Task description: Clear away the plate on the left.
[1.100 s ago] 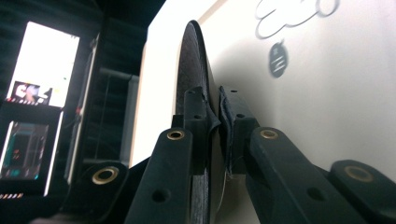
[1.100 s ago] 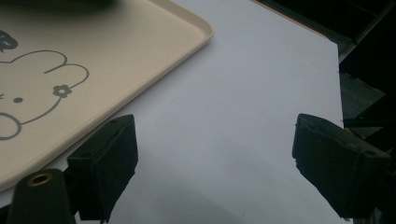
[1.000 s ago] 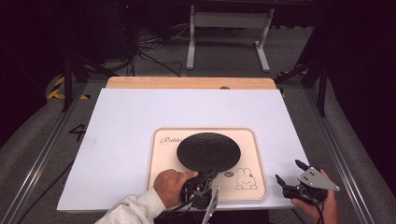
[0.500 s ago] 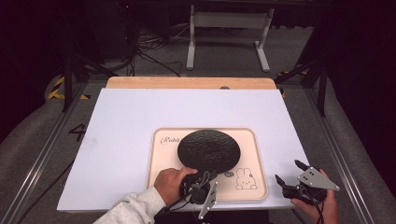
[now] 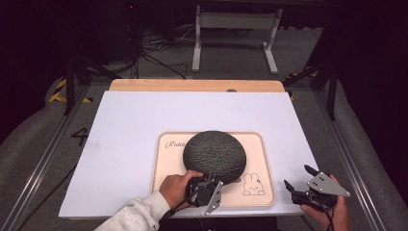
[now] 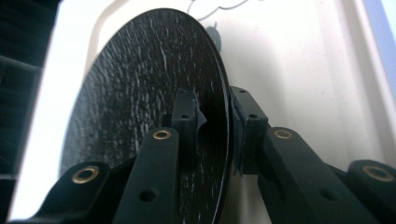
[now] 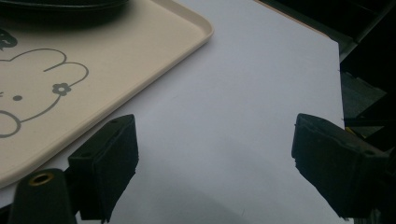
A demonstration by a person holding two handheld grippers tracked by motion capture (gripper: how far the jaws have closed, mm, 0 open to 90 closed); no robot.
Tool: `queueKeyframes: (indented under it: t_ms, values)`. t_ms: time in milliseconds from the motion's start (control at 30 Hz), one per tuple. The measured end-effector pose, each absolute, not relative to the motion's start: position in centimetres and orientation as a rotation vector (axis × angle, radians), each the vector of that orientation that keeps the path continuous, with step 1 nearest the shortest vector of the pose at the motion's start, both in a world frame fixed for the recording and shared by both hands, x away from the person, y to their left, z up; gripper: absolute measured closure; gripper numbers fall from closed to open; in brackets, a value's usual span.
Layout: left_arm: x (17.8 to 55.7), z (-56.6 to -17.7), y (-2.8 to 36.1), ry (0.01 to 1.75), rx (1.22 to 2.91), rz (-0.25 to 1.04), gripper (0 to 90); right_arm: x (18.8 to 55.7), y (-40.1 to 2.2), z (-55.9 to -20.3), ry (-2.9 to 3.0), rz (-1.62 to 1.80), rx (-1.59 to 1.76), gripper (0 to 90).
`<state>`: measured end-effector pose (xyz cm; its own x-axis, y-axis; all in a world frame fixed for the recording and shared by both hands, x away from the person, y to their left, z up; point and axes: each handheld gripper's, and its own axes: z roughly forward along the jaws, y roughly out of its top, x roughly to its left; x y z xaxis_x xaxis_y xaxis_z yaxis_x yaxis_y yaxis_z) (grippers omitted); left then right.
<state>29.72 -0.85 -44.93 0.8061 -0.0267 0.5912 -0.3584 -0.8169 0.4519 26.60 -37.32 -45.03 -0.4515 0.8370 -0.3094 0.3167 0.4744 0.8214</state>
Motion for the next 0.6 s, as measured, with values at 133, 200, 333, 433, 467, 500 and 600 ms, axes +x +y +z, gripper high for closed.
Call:
queueKeyframes:
  t_ms: [133, 200, 333, 433, 467, 500, 600]
  values:
    - [30.0, -45.3, -0.8, -0.256, 2.45, 0.736, 69.9, 26.6, -37.4, -45.0, 1.977, 0.903, 0.956, 15.0]
    - [30.1, -45.1, -0.7, -0.227, 2.44, 0.7, 67.7, 26.6, -37.5, -44.9, 1.972, 0.907, 0.965, 15.0]
    - [30.2, -44.8, -0.4, -0.192, 2.419, 0.647, 64.2, 26.6, -37.4, -45.0, 1.976, 0.906, 0.961, 15.0]
    - [30.2, -44.4, -0.2, -0.181, 2.402, 0.632, 60.0, 26.5, -37.4, -45.0, 1.983, 0.908, 0.954, 15.0]
    - [30.1, -44.2, -0.1, -0.167, 2.397, 0.62, 58.4, 26.6, -37.3, -45.0, 1.985, 0.907, 0.955, 15.0]
    - [30.2, -44.1, 0.0, -0.164, 2.389, 0.605, 57.1, 26.6, -37.3, -45.1, 1.987, 0.905, 0.953, 14.9]
    - [30.1, -43.8, 0.2, -0.127, 2.367, 0.585, 49.7, 26.6, -37.2, -45.1, 1.995, 0.899, 0.947, 15.0]
